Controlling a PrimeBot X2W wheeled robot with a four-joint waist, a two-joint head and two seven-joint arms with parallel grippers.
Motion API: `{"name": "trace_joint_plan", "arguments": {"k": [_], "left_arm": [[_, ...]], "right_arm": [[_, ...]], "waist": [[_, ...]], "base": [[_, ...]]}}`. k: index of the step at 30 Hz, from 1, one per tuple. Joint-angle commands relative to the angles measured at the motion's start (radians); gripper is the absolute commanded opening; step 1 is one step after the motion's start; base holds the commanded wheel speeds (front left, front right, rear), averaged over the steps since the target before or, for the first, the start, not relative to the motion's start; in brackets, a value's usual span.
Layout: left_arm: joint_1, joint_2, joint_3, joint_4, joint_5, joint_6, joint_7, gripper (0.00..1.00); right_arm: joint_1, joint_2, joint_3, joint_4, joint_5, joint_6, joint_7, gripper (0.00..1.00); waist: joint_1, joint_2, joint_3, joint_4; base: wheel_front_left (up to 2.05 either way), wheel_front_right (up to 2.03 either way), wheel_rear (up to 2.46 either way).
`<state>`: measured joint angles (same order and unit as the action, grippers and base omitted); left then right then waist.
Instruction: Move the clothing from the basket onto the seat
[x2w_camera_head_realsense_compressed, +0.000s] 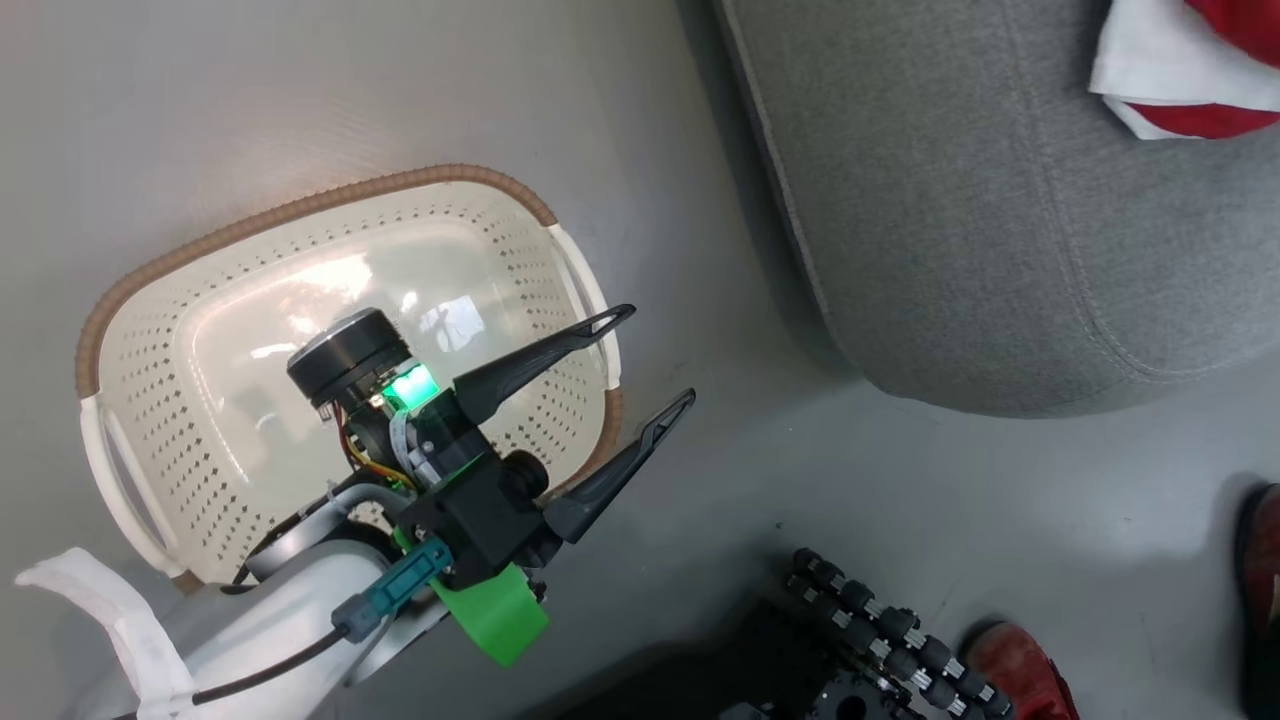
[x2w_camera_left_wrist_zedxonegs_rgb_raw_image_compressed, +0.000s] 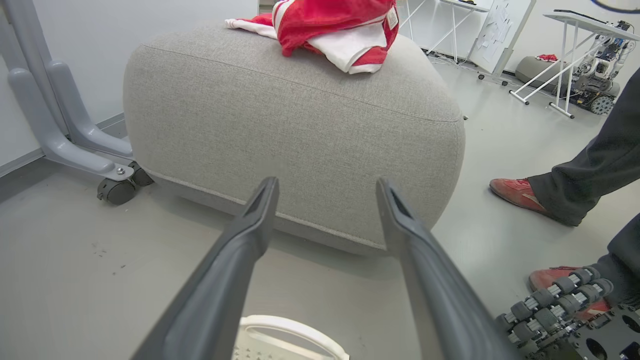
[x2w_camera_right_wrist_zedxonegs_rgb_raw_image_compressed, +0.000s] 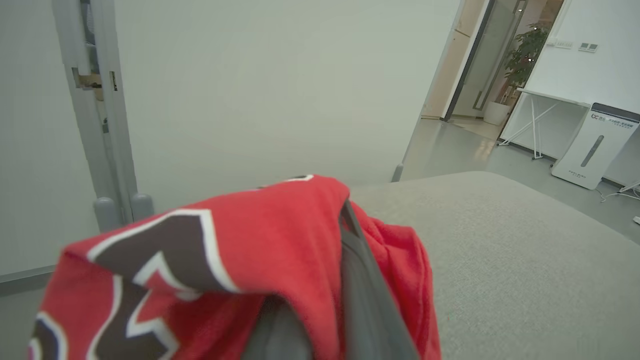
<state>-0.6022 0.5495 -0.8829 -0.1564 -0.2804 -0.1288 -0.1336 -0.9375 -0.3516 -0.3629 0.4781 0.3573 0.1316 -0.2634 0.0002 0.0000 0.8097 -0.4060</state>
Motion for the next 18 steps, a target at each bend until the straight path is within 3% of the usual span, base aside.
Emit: {"name": "trace_joint_plan", "arguments": {"k": [1,3,4,6,14,18], "left_arm": [[-0.017,0.0,-0.001,0.006,0.002,-0.003,-0.006,1.0],[-0.017,-0.004,-0.005,0.015,-0.002,-0.003,-0.011,1.0],[-0.014,-0.005,-0.005,0.018,-0.005,-0.003,-0.013,1.0],[-0.002,-0.007,-0.008,0.028,-0.01,-0.001,-0.021,1.0],[0.048,-0.058,0.004,0.077,-0.074,0.03,-0.067,1.0],[0.079,-0.096,0.02,0.119,-0.097,0.067,-0.095,1.0]], "right_arm": [[0.018,0.009,-0.006,0.022,-0.012,-0.002,-0.002,0.0],[0.036,0.028,-0.02,0.053,-0.016,-0.002,-0.002,0.0],[0.042,0.035,-0.029,0.063,-0.02,-0.002,-0.002,0.21],[0.06,0.051,-0.058,0.07,-0.033,-0.002,-0.002,1.0],[0.239,0.129,-0.063,-0.043,-0.078,-0.002,-0.002,1.0],[0.362,0.167,-0.045,-0.12,-0.097,-0.002,-0.002,1.0]], "waist": [[-0.0002,0.0,0.042,0.044],[-0.0002,0.0,0.035,0.047],[-0.0002,0.0,0.03,0.048],[-0.0002,0.0,0.014,0.048],[-0.0002,0.0,-0.09,0.052],[-0.0002,0.0,-0.16,0.059]], "base": [[0.0,0.0,0.0],[0.0,0.0,0.0],[0.0,0.0,0.0],[0.0,0.0,0.0],[0.0,0.0,0.0],[0.0,0.0,0.0]]}}
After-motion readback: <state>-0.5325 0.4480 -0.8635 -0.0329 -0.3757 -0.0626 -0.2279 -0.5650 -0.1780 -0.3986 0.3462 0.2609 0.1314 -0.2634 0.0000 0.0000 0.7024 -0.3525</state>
